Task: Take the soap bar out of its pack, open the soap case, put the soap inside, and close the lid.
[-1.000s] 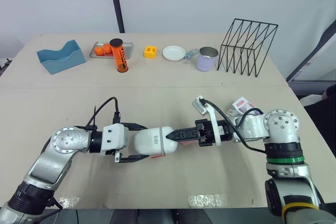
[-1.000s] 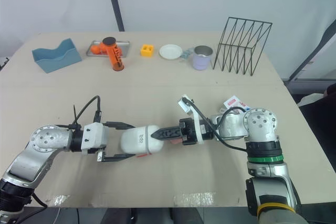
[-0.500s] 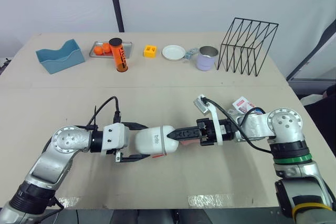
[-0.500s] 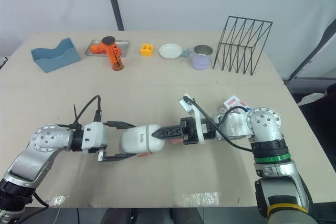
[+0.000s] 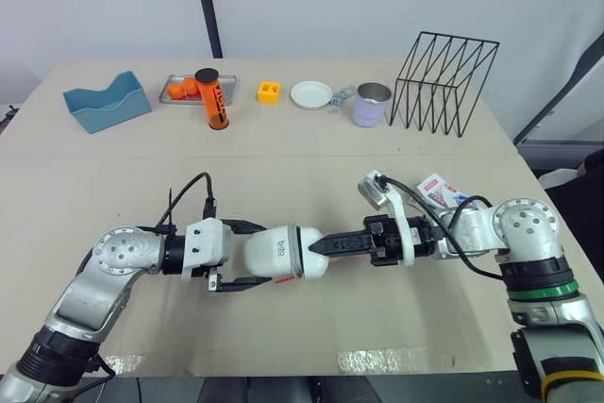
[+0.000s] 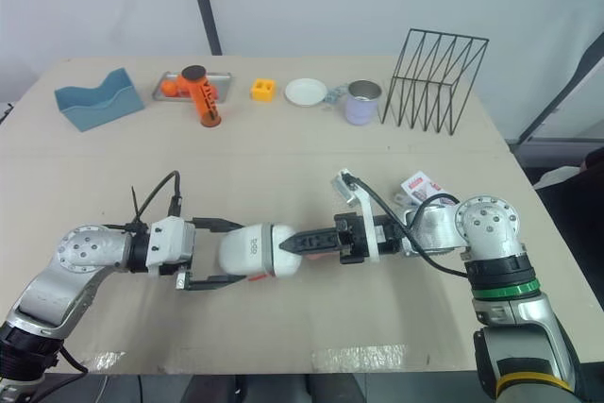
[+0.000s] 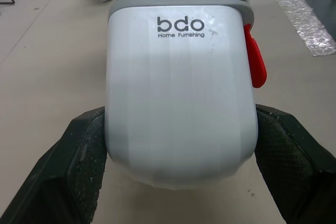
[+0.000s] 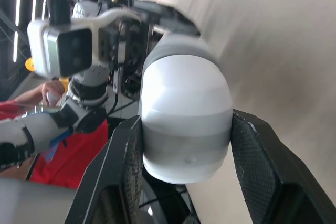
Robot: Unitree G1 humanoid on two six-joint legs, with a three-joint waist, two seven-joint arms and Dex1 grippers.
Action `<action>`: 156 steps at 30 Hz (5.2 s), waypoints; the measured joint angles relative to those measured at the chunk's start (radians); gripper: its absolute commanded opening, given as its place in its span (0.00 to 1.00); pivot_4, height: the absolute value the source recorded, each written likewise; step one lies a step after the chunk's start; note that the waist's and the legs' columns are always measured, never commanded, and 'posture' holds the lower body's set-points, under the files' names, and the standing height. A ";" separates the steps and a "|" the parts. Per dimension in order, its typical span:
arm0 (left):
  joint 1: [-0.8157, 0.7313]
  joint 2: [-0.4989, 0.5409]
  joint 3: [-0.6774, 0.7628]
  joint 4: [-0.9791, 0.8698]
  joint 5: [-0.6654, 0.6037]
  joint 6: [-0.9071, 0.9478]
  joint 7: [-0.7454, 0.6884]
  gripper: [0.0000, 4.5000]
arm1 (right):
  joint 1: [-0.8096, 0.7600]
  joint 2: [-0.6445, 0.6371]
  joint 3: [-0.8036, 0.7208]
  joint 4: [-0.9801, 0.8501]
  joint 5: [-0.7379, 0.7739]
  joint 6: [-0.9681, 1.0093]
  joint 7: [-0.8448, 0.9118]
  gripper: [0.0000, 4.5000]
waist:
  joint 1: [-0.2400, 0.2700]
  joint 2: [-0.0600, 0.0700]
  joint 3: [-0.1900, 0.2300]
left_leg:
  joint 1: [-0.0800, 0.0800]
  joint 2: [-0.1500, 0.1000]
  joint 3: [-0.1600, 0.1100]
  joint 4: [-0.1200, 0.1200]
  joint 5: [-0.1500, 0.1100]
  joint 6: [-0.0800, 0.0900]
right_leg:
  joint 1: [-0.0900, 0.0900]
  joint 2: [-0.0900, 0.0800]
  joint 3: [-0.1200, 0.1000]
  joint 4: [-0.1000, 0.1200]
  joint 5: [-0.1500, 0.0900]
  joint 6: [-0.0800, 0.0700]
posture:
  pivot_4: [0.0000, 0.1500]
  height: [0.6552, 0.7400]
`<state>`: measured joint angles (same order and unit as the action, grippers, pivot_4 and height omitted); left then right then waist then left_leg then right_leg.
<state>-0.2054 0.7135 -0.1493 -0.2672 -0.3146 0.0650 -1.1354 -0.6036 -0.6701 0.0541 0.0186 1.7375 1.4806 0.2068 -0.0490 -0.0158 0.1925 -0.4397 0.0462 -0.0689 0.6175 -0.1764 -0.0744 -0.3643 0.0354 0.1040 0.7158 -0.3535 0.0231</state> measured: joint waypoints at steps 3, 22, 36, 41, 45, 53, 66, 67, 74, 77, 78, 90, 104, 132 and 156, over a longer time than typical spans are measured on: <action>0.000 0.000 0.000 0.003 0.000 0.002 -0.001 0.77 | 0.000 -0.016 0.000 -0.004 -0.018 0.003 0.032 0.44 | 0.000 0.000 0.000 | 0.000 0.000 0.000 0.000 0.000 0.000 | 0.000 0.000 0.000 0.000 0.000 0.000 | 1.00 1.00; -0.002 0.012 0.000 0.027 0.000 0.007 -0.029 0.77 | -0.121 -0.528 0.121 -0.029 -0.678 -0.157 0.524 0.44 | 0.001 0.002 0.001 | 0.000 0.001 0.001 -0.001 0.000 0.000 | -0.002 0.000 0.000 -0.001 0.000 0.000 | 1.00 1.00; -0.008 0.005 -0.002 0.043 0.001 0.009 -0.028 0.77 | -0.111 -0.534 0.379 -0.078 -1.231 -0.465 0.858 0.44 | 0.001 0.002 0.001 | 0.000 0.000 0.002 0.000 0.000 0.000 | -0.002 -0.002 0.000 0.000 0.000 -0.001 | 1.00 1.00; -0.005 0.005 -0.002 0.043 0.001 0.009 -0.025 0.77 | -0.097 -0.512 0.373 -0.076 -1.284 -0.484 0.891 0.77 | 0.001 0.002 0.001 | 0.000 0.000 0.001 0.000 0.000 0.000 | -0.001 -0.002 -0.001 0.000 0.001 -0.001 | 1.00 1.00; -0.003 0.005 -0.002 0.042 0.001 0.010 -0.023 0.77 | -0.076 -0.491 0.370 -0.074 -1.295 -0.485 0.911 0.98 | 0.001 0.002 0.001 | 0.000 0.000 0.001 0.000 0.000 0.000 | -0.001 -0.003 -0.001 0.000 0.001 -0.001 | 1.00 1.00; -0.008 0.022 -0.003 0.050 0.001 0.023 -0.047 0.77 | -0.038 -0.366 0.142 0.007 -1.244 -0.693 0.993 0.98 | 0.001 0.002 0.001 | 0.001 0.000 0.001 0.000 0.000 0.000 | 0.000 -0.002 -0.002 0.000 0.001 -0.001 | 1.00 1.00; -0.082 0.131 -0.039 0.082 0.042 0.130 -0.146 0.77 | 0.252 -0.066 0.008 -0.116 -1.244 -1.314 1.177 0.98 | 0.001 0.002 0.001 | 0.002 0.000 -0.002 0.002 0.000 -0.001 | 0.002 -0.001 -0.004 0.001 0.001 -0.001 | 1.00 1.00; -0.089 0.139 -0.043 0.079 0.050 0.140 -0.154 0.77 | 0.260 -0.055 0.025 -0.119 -1.259 -1.342 1.182 0.98 | 0.000 0.002 0.001 | 0.002 0.000 -0.002 0.002 0.000 -0.001 | 0.002 -0.001 -0.004 0.002 0.001 -0.001 | 1.00 1.00; -0.175 0.178 -0.077 0.025 0.110 0.252 -0.158 0.77 | 0.264 -0.001 0.075 -0.121 -1.314 -1.413 1.176 0.98 | 0.001 0.002 0.001 | 0.002 0.000 -0.002 0.002 0.001 -0.001 | 0.003 -0.001 -0.004 0.002 0.001 -0.001 | 1.00 1.00; -0.198 0.189 -0.099 0.009 0.137 0.284 -0.161 0.77 | 0.259 0.009 0.077 -0.121 -1.321 -1.414 1.169 0.98 | 0.001 0.002 0.001 | 0.002 0.000 -0.003 0.002 0.001 -0.001 | 0.003 -0.001 -0.005 0.002 0.001 -0.001 | 1.00 1.00; -0.204 0.194 -0.106 0.003 0.144 0.289 -0.163 0.77 | 0.252 0.017 0.085 -0.121 -1.322 -1.415 1.167 0.98 | 0.001 0.002 0.001 | 0.002 0.000 -0.003 0.002 0.001 -0.001 | 0.003 0.000 -0.005 0.002 0.001 -0.002 | 1.00 1.00; -0.269 0.236 -0.148 -0.047 0.184 0.366 -0.208 0.77 | 0.238 0.055 0.114 -0.107 -1.332 -1.415 1.164 0.98 | 0.001 0.002 0.001 | 0.002 0.000 -0.004 0.003 0.001 -0.001 | 0.004 -0.001 -0.005 0.002 0.001 -0.001 | 1.00 1.00; -0.317 0.238 -0.155 -0.091 0.155 0.475 -0.227 0.77 | 0.232 0.062 0.118 -0.065 -1.341 -1.425 1.163 0.98 | 0.001 0.002 0.001 | 0.003 0.000 -0.004 0.003 0.001 -0.001 | 0.004 0.000 -0.006 0.002 0.001 -0.001 | 1.00 1.00; -0.228 0.362 -0.122 -0.012 0.184 0.307 -0.262 0.77 | 0.208 0.063 0.117 -0.057 -1.340 -1.390 1.159 0.98 | 0.001 0.002 0.001 | 0.003 0.000 -0.004 0.004 0.001 -0.001 | 0.005 -0.001 -0.006 0.003 0.001 -0.002 | 1.00 1.00; -0.156 0.324 -0.043 0.090 0.129 0.193 -0.237 1.00 | 0.203 0.061 0.117 -0.058 -1.340 -1.369 1.139 1.00 | 0.001 0.002 0.001 | 0.003 0.000 -0.004 0.004 0.001 -0.001 | 0.005 -0.001 -0.006 0.003 0.001 -0.002 | 1.00 1.00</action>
<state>-0.3611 1.0376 -0.1921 -0.1773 -0.1858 0.2581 -1.3723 -0.4003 -0.6093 0.1714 -0.0390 0.3976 0.1113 1.3457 -0.0480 -0.0140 0.1938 -0.4368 0.0465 -0.0731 0.6213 -0.1757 -0.0756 -0.3596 0.0348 0.0977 0.7188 -0.3525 0.0213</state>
